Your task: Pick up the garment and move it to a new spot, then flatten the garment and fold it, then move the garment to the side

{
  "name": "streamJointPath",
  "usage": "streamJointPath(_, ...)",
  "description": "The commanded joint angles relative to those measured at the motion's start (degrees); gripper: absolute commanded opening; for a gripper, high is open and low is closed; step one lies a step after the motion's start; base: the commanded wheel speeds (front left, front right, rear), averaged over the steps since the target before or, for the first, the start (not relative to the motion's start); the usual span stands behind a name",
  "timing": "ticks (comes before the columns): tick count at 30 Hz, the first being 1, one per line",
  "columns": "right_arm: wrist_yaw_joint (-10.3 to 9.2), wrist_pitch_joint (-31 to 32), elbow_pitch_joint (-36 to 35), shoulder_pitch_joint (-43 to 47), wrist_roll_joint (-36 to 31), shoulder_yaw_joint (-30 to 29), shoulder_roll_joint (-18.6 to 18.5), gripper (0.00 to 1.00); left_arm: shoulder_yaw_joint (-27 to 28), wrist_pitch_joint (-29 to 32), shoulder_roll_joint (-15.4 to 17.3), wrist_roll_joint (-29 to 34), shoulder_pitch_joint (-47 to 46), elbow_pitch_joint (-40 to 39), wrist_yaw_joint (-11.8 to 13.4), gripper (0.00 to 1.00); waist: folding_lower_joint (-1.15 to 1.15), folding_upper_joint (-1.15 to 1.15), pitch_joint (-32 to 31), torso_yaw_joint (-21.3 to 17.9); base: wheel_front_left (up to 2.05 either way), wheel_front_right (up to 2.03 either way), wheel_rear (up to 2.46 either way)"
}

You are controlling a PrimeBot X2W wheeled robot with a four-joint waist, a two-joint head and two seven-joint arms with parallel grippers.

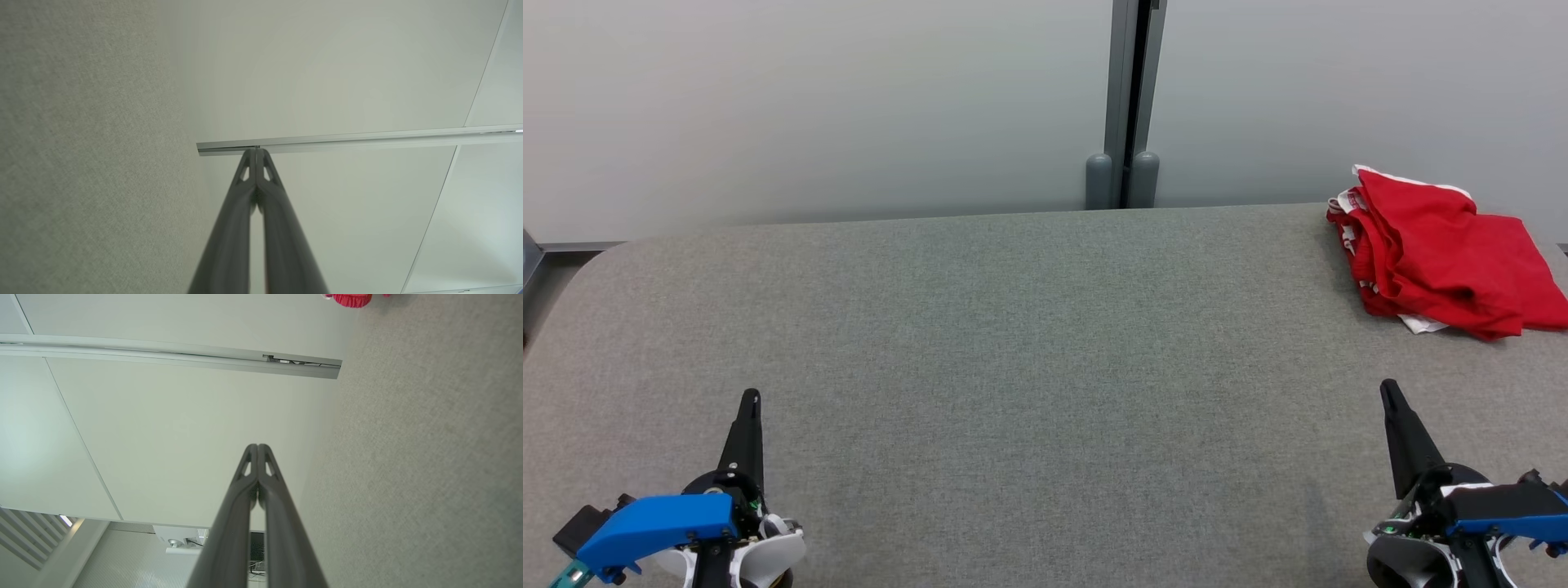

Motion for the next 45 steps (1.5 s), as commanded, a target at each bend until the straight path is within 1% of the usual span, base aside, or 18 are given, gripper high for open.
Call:
streamJointPath(1,0.02,0.4,0.0,-0.8,1.1,-0.2,-0.2,0.0,0.4,0.3,-0.1,-1.0,-1.1,-0.4,-0.5,0.0,0.0,0.0,0.0,0.0,0.0,0.0,0.0)
streamJointPath(11,0.02,0.9,0.2,-1.3,4.9,-0.4,-0.3,0.0,1.0,1.3,-0.4,-4.3,-1.4,-0.8,-0.6,0.0,0.0,0.0,0.1,0.0,0.0,0.0,0.0)
streamJointPath(45,0.02,0.8,0.2,-1.2,4.7,-0.4,-0.2,0.0,1.0,1.3,-0.4,-4.1,-1.3,-0.8,-0.5,0.0,0.0,0.0,0.1,0.0,0.0,0.0,0.0)
